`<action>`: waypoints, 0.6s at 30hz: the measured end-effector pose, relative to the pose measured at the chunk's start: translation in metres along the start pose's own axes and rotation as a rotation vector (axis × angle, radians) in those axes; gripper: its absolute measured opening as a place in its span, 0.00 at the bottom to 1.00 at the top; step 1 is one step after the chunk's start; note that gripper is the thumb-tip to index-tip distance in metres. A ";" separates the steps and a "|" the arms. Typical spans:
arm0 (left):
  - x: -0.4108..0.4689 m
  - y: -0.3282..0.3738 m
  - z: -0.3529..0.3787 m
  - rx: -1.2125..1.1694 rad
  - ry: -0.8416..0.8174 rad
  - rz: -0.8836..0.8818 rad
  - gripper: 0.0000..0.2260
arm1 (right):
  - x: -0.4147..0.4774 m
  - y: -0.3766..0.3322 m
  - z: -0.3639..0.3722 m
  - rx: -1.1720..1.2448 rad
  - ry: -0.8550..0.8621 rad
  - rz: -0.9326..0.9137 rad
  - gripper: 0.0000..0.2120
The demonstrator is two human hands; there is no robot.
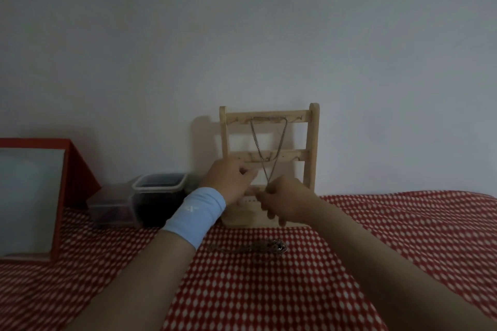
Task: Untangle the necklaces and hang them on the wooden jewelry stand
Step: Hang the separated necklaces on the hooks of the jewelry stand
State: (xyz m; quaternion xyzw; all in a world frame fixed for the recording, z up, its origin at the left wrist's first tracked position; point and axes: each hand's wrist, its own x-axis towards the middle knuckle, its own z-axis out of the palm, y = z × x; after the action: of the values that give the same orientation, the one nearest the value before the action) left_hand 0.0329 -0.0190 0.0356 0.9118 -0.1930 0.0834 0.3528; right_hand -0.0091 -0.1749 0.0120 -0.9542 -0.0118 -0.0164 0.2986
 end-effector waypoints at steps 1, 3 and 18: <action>-0.008 -0.007 0.000 0.040 -0.094 0.004 0.15 | -0.001 0.000 0.008 -0.017 -0.080 -0.042 0.13; -0.022 -0.026 0.005 0.140 -0.254 0.036 0.11 | 0.002 0.003 0.023 -0.122 -0.193 -0.110 0.09; -0.033 -0.086 0.016 0.506 -0.407 -0.098 0.10 | 0.012 0.034 0.020 -0.345 -0.343 -0.142 0.15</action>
State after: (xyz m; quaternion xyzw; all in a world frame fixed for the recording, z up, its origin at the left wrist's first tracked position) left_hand 0.0390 0.0383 -0.0384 0.9767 -0.1884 -0.0724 0.0729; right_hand 0.0050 -0.1912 -0.0234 -0.9766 -0.1264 0.1231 0.1231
